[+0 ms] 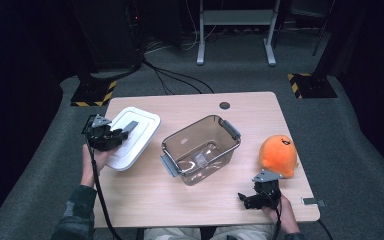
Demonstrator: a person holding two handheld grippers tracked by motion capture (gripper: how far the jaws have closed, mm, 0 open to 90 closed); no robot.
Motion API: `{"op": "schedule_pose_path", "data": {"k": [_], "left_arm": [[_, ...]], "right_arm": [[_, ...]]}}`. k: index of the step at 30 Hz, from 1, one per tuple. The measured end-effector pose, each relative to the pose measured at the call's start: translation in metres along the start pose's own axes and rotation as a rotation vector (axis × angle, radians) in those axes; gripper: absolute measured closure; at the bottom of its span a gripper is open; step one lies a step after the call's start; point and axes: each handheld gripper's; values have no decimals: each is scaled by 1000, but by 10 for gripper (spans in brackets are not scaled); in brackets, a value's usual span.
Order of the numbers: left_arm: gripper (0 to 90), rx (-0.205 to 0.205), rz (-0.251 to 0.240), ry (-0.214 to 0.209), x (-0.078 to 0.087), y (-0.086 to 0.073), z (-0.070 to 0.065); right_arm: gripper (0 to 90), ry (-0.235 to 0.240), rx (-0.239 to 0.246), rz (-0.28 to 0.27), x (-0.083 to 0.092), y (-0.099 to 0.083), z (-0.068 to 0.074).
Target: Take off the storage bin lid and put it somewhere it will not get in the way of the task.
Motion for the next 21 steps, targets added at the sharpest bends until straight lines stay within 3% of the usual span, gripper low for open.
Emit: {"op": "schedule_pose_path", "data": {"k": [21], "left_arm": [[659, 49, 80, 18, -32, -26, 14]], "right_arm": [[0, -1, 0, 0, 0, 0, 0]]}}
Point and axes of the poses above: each handheld gripper's, and its own axes: x roughly backward along the jaws, y roughly out of its top, z roughly to its left, and after that the axes turned 14 degrees about x, right-handed
